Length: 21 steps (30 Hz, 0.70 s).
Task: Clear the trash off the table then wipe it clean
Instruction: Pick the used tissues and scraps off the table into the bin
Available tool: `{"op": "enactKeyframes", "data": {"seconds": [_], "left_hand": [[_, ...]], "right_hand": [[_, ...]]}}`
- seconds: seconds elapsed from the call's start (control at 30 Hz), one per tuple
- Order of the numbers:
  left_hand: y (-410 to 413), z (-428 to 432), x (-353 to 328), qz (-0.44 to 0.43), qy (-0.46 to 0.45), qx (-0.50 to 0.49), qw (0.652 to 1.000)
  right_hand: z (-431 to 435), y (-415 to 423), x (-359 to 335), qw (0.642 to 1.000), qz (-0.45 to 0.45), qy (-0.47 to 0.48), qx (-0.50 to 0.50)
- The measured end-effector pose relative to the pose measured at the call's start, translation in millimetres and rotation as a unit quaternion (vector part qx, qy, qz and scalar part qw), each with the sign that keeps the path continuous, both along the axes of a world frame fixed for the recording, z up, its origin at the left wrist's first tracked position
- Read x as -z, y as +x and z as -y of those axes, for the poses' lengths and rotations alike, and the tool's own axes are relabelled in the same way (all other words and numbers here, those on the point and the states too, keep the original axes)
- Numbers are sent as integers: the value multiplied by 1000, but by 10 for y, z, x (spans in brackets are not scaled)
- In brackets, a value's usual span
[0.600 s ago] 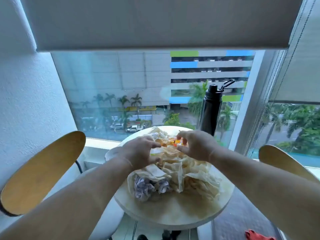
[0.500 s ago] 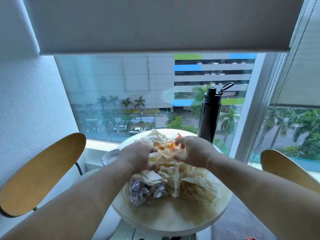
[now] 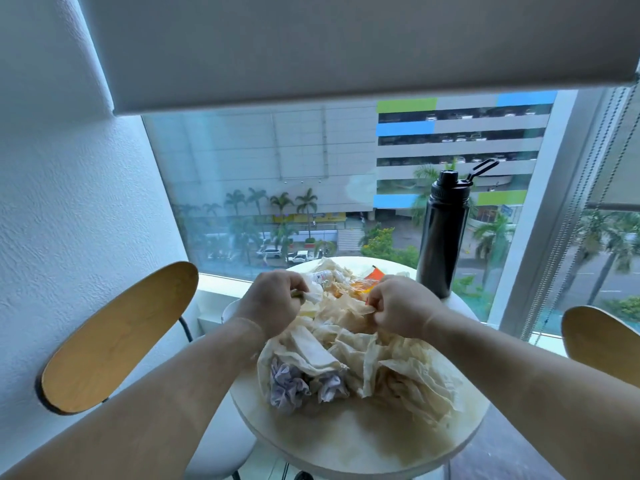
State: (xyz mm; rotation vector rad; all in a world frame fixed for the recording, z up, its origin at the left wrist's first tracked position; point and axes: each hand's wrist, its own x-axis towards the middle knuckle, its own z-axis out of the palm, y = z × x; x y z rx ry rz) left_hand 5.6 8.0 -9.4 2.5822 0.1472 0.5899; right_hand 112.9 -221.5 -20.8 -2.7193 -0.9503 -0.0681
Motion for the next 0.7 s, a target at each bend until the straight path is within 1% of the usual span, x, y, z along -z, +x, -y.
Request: {"op": "enactKeyframes", "data": {"seconds": [0.07, 0.13, 0.2, 0.23, 0.33, 0.43, 0.47, 0.53, 0.7], "left_hand": [[-20, -14, -36, 7, -18, -1, 1000], [-28, -10, -72, 15, -36, -6, 999], [-29, -1, -92, 24, -59, -15, 998], [-27, 9, -96, 33, -66, -22, 997], [-5, 53, -89, 39, -69, -30, 996], [17, 96, -79, -9, -81, -38, 996], [19, 103, -74, -26, -85, -40, 995], [11, 107, -57, -45, -96, -42, 993], [-40, 103, -94, -62, -131, -36, 989]], "right_hand": [[24, 41, -67, 999, -14, 33, -13], [46, 96, -153, 996, -64, 61, -30], [60, 114, -229, 991, -118, 64, -28], [67, 114, -245, 991, -127, 49, -21], [59, 55, -215, 994, -90, -54, -18], [43, 65, -161, 997, -22, -65, -26], [42, 84, -150, 998, 4, -57, -27], [50, 131, -152, 999, 13, -19, -36], [60, 123, -281, 988, -54, 129, -72]]}}
